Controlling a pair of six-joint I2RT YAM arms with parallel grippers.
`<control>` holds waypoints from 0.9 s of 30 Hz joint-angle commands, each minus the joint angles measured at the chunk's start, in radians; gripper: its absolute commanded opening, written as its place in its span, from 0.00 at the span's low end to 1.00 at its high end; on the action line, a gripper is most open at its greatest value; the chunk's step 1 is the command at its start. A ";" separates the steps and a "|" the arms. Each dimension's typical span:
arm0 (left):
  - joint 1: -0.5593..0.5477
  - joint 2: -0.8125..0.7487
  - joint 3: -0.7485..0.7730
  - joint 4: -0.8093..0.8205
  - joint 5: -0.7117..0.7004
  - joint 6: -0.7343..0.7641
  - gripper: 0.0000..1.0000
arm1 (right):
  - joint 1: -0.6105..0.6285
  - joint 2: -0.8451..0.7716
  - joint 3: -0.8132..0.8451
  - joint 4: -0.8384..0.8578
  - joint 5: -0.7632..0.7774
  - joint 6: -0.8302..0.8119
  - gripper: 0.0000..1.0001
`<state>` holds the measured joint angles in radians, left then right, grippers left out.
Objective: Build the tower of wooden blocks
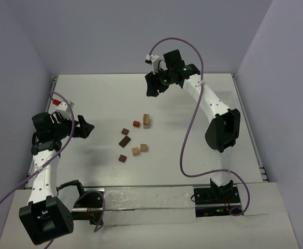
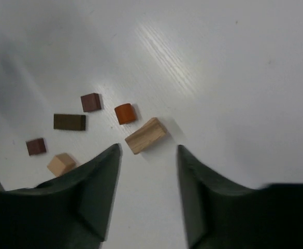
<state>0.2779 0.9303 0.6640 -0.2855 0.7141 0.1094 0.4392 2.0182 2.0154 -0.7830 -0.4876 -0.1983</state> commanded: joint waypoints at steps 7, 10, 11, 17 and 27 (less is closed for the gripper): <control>0.007 -0.021 -0.002 0.048 -0.015 -0.012 0.99 | 0.000 -0.014 -0.248 0.179 0.379 0.283 0.15; 0.007 -0.008 0.002 0.050 -0.009 -0.014 0.99 | 0.000 0.011 -0.282 0.181 0.382 0.274 0.20; 0.007 -0.006 0.002 0.049 -0.008 -0.014 0.99 | 0.000 0.016 -0.287 0.182 0.378 0.276 0.21; 0.007 -0.007 0.002 0.045 -0.012 -0.011 0.99 | 0.001 0.088 -0.298 0.194 0.358 0.293 0.26; 0.007 -0.002 0.003 0.046 -0.013 -0.013 0.99 | 0.028 0.102 -0.383 0.240 0.328 0.341 0.36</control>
<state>0.2779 0.9260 0.6586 -0.2798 0.6967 0.1047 0.4479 2.1307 1.6526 -0.6053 -0.1508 0.1106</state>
